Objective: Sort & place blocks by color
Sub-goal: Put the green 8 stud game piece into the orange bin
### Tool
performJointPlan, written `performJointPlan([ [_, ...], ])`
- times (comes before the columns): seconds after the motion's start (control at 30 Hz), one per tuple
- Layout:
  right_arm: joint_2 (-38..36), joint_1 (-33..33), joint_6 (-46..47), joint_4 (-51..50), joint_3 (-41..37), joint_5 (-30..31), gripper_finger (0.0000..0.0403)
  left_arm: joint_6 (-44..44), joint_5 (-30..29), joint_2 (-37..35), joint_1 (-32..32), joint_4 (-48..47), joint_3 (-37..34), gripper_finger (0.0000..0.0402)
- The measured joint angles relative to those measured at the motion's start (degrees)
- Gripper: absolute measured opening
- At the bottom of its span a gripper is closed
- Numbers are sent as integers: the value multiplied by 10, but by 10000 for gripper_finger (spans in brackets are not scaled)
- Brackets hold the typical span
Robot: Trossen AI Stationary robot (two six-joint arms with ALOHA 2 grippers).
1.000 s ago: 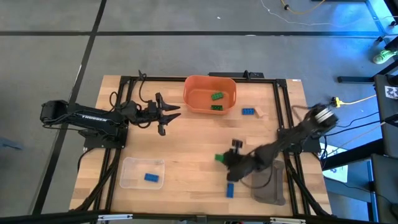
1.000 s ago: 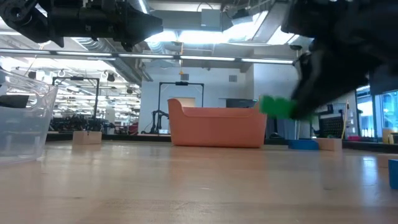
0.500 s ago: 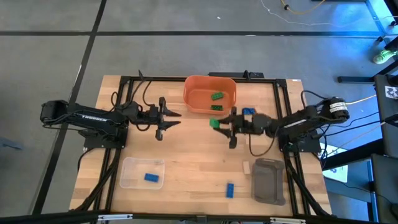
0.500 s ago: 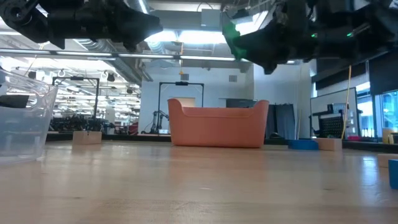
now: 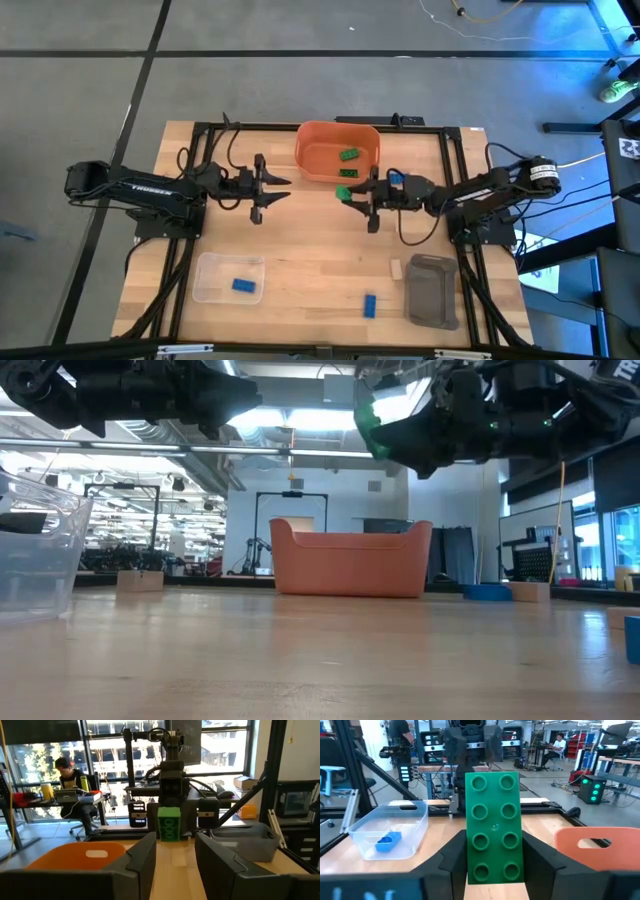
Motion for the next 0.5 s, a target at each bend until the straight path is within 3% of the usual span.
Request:
performJointPlan([
  [0.23,0,-20,-4,0,0,2,140,15,-1,0,3,3,0,127],
  [0.3,0,-25,-5,0,1,27,140,16,-1,0,3,3,0,127],
  [0.4,-1,-32,-5,-18,7,124,140,16,-8,0,3,3,0,127],
  [0.5,-1,-41,8,-133,47,271,140,16,-22,0,3,3,0,127],
])
